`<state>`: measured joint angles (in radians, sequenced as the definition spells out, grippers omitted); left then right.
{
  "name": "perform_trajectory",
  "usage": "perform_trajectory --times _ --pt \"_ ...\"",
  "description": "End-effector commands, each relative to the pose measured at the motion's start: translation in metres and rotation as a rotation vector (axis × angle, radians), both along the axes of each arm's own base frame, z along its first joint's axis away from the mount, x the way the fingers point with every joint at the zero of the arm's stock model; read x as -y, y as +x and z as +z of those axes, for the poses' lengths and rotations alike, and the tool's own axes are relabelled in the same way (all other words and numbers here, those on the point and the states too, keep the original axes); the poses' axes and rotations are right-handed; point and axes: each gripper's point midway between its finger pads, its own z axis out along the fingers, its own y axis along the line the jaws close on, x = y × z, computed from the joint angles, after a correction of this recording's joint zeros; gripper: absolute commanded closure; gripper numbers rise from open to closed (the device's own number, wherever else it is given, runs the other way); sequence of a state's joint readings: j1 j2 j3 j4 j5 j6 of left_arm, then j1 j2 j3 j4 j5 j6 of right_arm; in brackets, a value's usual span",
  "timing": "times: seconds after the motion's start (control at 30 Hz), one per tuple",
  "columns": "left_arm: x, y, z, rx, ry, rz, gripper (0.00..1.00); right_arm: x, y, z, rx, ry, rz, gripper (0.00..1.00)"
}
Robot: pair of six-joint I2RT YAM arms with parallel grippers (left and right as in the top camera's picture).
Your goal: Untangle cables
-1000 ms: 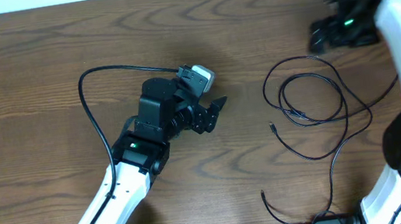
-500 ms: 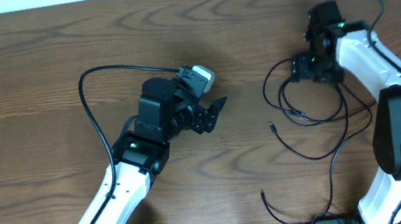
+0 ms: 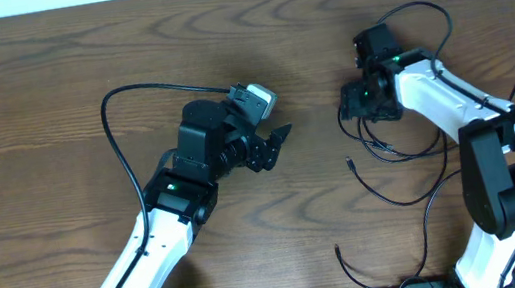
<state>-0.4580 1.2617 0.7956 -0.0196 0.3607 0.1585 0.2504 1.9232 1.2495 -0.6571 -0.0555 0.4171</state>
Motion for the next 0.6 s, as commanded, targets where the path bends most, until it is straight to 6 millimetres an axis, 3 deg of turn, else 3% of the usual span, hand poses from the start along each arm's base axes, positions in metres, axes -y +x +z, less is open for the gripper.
perform_trajectory --times 0.0,0.23,0.5,0.53,0.57 --pt "-0.001 0.004 0.002 0.016 0.010 0.000 0.22 0.004 -0.002 0.000 0.011 -0.060 -0.034 0.39" --pt "-0.001 0.004 0.002 0.016 0.011 0.000 0.22 0.015 -0.015 -0.009 -0.016 -0.124 -0.149 0.57" --pt "-0.001 0.004 0.002 0.016 0.011 0.000 0.22 0.027 -0.033 -0.028 -0.049 -0.158 -0.237 0.65" --pt "-0.001 0.004 0.002 0.016 0.011 0.000 0.21 0.028 -0.034 -0.029 -0.049 -0.157 -0.237 0.71" --pt "-0.001 0.004 0.002 0.016 0.011 0.000 0.22 0.028 -0.035 -0.030 -0.049 -0.156 -0.237 0.84"
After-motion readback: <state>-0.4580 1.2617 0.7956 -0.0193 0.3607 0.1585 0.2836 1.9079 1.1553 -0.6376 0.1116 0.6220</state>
